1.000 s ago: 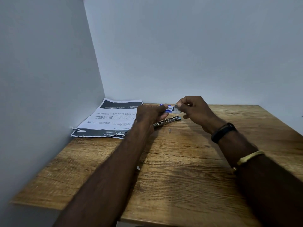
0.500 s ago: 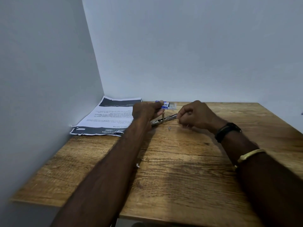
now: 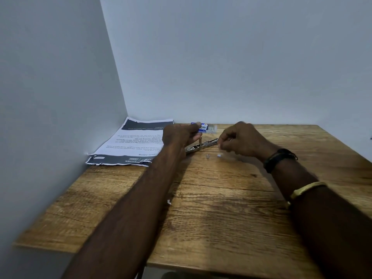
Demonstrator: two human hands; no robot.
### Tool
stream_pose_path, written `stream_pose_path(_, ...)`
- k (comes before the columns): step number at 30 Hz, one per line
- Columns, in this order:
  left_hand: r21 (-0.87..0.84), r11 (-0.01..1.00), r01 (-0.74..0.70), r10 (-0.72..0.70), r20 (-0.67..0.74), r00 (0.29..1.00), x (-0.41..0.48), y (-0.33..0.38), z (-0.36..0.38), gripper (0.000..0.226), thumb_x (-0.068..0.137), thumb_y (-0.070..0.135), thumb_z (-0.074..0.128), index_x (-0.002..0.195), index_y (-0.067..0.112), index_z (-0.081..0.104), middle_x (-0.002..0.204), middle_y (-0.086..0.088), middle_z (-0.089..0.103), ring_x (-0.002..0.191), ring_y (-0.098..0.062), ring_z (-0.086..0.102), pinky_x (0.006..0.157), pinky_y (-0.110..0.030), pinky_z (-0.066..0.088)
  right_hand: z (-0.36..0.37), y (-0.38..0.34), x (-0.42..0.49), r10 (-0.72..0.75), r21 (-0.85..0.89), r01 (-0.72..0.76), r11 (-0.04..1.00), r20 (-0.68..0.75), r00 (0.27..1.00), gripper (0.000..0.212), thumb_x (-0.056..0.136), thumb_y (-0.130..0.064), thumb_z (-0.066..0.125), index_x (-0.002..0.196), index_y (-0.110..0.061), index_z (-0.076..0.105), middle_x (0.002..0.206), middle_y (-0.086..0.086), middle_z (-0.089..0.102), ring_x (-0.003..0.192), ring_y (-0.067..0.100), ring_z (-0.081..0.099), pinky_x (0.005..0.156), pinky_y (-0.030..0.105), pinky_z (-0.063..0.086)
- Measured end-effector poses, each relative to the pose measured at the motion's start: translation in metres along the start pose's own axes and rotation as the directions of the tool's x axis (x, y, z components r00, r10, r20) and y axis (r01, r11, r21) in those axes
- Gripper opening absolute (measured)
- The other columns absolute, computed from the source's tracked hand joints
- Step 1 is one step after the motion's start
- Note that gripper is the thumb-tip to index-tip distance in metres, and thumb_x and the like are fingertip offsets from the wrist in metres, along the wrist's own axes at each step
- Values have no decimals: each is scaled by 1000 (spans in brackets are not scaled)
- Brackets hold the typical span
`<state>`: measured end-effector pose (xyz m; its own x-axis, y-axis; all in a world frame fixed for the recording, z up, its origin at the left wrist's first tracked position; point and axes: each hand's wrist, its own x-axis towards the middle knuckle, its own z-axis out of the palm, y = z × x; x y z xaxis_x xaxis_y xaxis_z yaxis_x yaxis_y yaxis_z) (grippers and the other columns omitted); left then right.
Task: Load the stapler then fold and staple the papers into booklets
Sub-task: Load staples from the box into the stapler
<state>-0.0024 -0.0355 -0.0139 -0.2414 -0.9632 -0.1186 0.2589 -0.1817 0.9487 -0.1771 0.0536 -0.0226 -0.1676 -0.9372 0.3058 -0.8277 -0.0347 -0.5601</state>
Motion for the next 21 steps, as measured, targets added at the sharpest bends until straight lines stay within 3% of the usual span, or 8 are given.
stream_pose_path(3, -16, 1000, -7, 7, -12, 1000, 0, 1, 0, 17, 77, -2, 84, 78, -3, 68, 102, -29, 75, 81, -31, 74, 65, -30, 64, -6, 0, 1, 23, 113, -6, 994, -144, 989, 10, 85, -7, 74, 84, -16, 79, 68, -3, 74, 59, 4, 69, 53, 17, 51)
stream_pose_path(7, -26, 1000, -17, 16, -25, 1000, 1, 0, 0, 21, 77, -2, 84, 89, -10, 70, 105, -30, 74, 72, -28, 71, 58, -25, 64, 3, -9, -1, -18, 61, 17, 998, 7, 1000, 8, 82, -11, 80, 84, -18, 82, 68, -16, 71, 60, -10, 63, 56, 6, 44)
stream_pose_path(10, -27, 999, -23, 22, -25, 999, 1, 0, 0, 29, 76, -2, 85, 98, -14, 71, 104, -29, 75, 68, -26, 70, 57, -24, 63, 16, -14, 0, -21, 18, 20, 1000, 107, 994, 11, 78, -19, 86, 84, -28, 82, 69, -20, 72, 66, -8, 65, 59, 8, 42)
stream_pose_path(17, -8, 1000, -26, 26, -27, 999, 3, 0, -1, 36, 74, -1, 86, 104, -15, 71, 100, -27, 76, 74, -29, 73, 61, -27, 64, 28, -17, 2, -51, -105, 66, 992, 141, 989, 12, 81, -18, 84, 92, -23, 83, 91, -5, 78, 89, 10, 67, 78, 25, 48)
stream_pose_path(21, -4, 1000, -26, 26, -32, 999, 3, 0, -2, 38, 74, 0, 87, 104, -15, 70, 98, -26, 76, 73, -29, 73, 62, -29, 65, 24, -18, 1, -21, -78, 29, 997, 103, 994, 13, 80, -14, 85, 85, -25, 80, 82, -7, 73, 80, 8, 66, 69, 20, 45)
